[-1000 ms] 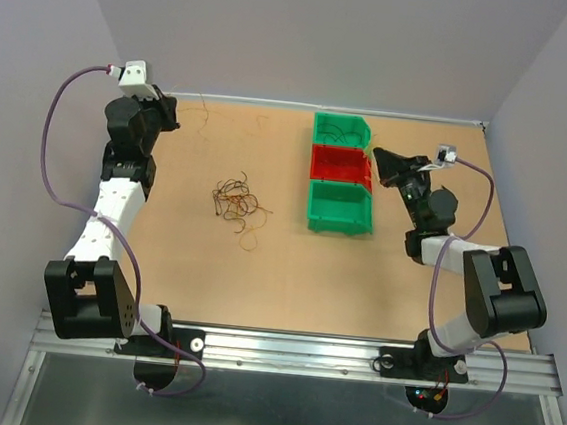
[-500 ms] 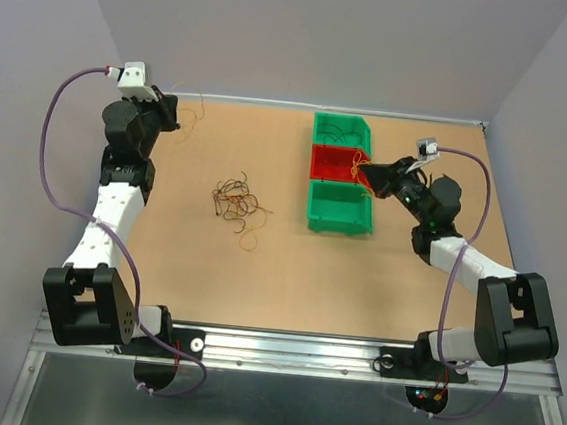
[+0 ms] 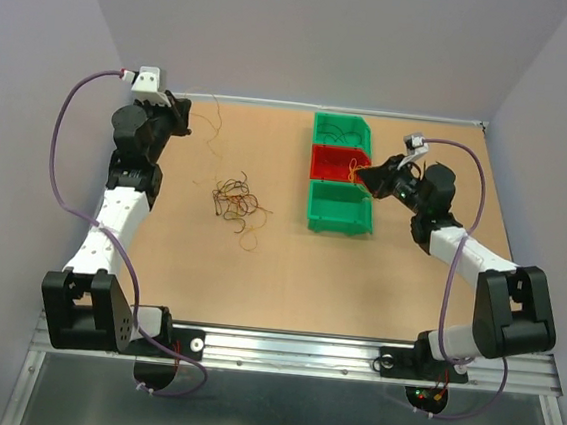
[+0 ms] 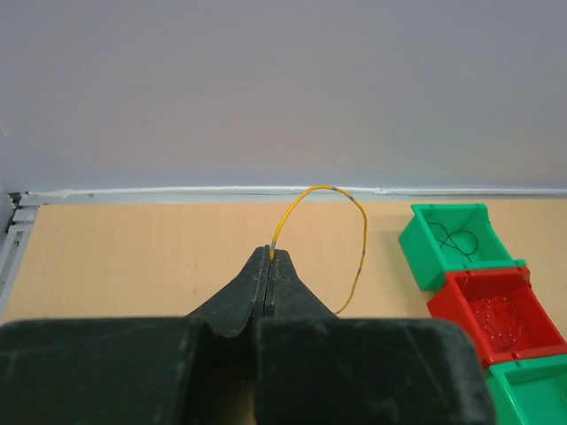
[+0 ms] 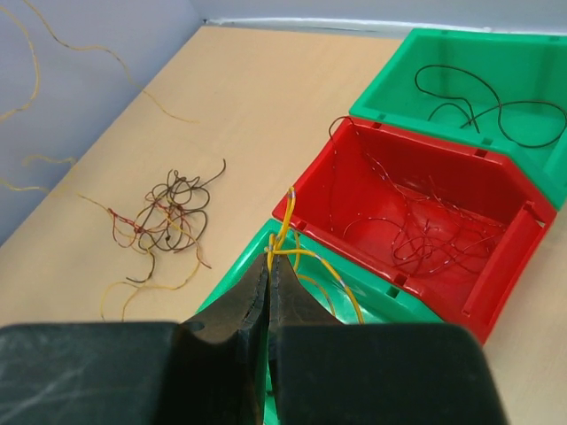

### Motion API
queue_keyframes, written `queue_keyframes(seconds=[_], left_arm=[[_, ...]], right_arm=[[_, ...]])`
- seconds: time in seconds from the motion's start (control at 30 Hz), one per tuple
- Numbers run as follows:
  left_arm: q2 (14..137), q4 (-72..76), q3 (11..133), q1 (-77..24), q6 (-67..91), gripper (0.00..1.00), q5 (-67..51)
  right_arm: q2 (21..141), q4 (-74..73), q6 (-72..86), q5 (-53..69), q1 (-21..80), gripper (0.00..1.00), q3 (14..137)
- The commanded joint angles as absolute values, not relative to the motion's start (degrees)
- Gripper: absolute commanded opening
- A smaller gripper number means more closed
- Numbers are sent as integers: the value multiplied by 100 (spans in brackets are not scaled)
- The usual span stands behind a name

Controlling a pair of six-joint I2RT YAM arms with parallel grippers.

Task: Untangle the cables

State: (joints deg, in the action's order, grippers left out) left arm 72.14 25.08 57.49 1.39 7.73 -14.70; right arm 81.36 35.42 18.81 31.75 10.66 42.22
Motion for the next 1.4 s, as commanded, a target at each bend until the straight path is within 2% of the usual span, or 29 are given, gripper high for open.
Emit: queue_keyframes(seconds=[0.0, 0.07, 0.23, 0.3, 0.5, 0.53, 0.7, 0.9, 0.97, 1.0, 1.1, 1.2, 1.37], left_arm=[[6882, 2900, 5696, 62, 624, 0, -1442], [6829, 2918, 5669, 18, 606, 0, -1433], [6733, 2953, 5590, 26, 598, 0, -1397], [6724, 2944, 5581, -149, 580, 0, -1389], [6689, 2962, 5555, -228, 527, 0, -1292], [6688, 2962, 5555, -229, 519, 0, -1292], [6688, 2971, 5546, -272, 501, 0, -1248], [6645, 2962, 5528, -281, 475, 0, -1248], [6636, 2971, 5519, -290, 466, 0, -1274], [6644, 2971, 5511, -299, 466, 0, -1274], [6662, 2971, 5502, -316, 457, 0, -1283], [6653, 2979, 5502, -343, 440, 0, -1274], [6644, 2988, 5493, -352, 413, 0, -1274]], right_arm=[[8043, 3218, 1626, 3287, 1134, 1, 4632], [7806, 3016, 1530, 2998, 1143, 0, 4614], [7077, 2119, 1345, 1402, 1169, 1, 4448], [6752, 1944, 1301, 1292, 1169, 1, 4351], [6635, 2275, 1248, 3284, 1519, 1, 4315], [6688, 2285, 1205, 3313, 1520, 1, 4315], [7336, 1742, 468, 3182, 2932, 1, 4991], [7980, 1118, -165, 3691, 3454, 3, 5615], [8120, 959, -439, 3823, 3516, 23, 5677], [8147, 906, -492, 3849, 3516, 42, 5686], [8278, 932, -449, 3360, 3507, 63, 5756], [8507, 932, -150, 2411, 3507, 68, 6011], [9166, 809, 395, 732, 3507, 69, 6537]])
